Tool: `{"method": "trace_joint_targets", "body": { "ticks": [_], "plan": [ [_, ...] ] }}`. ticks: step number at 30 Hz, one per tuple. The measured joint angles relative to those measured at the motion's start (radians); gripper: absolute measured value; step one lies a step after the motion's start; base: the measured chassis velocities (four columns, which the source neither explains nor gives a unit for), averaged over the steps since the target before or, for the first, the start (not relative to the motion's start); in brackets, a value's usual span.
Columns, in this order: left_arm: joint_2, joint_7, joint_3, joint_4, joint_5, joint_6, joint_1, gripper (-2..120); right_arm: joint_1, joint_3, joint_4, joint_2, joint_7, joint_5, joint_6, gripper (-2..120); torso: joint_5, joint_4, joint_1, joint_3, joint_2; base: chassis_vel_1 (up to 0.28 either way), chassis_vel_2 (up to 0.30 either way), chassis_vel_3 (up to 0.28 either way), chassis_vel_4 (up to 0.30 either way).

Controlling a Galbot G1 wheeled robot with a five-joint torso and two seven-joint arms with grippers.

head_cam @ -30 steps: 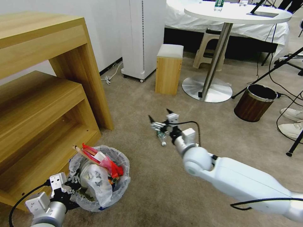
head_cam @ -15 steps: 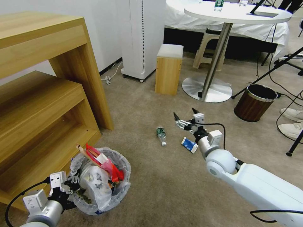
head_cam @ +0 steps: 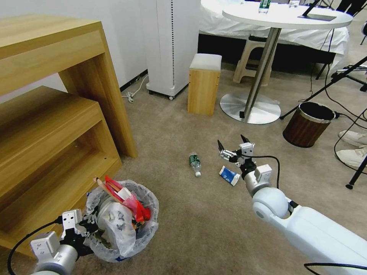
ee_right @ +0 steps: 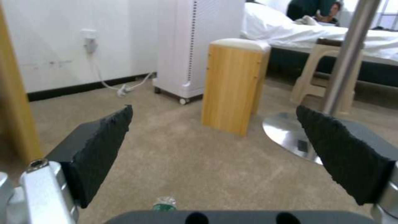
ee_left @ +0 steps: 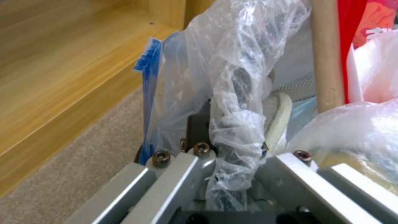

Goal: Pick up the trash bin and place the garbage on the floor into it.

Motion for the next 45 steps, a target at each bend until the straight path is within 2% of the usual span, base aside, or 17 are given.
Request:
{"method": "trace_joint_targets", "body": {
  "ticks": [22,24,29,45],
  "plan": [
    [-0.025,-0.005,0.002,0.01,0.006,-0.009,-0.01,0,-0.008,0.031,-0.104,0.04,-0.085,-0.07,0.157,100,-0.0001,-0.0007,0.0,0.0,0.0,-0.072,-0.066,-0.066,-0.067],
    [-0.027,-0.005,0.002,0.01,0.007,-0.009,-0.009,0,-0.006,0.028,-0.108,0.041,-0.085,-0.07,0.163,100,0.0,-0.0009,0.0,0.0,0.0,-0.074,-0.077,-0.059,-0.072],
    [-0.04,-0.005,0.001,0.01,0.014,-0.01,-0.008,0,0.0,0.032,-0.116,0.041,-0.098,-0.072,0.175,100,0.0,0.0005,0.0,0.0,0.0,-0.01,-0.011,-0.009,-0.005],
    [-0.059,-0.003,0.0,-0.011,0.027,-0.011,0.006,0,-0.015,0.053,-0.091,0.038,-0.126,-0.073,0.171,100,0.0,0.0,0.0,0.0,0.0,-0.009,0.006,0.006,-0.008]
  ]
}}
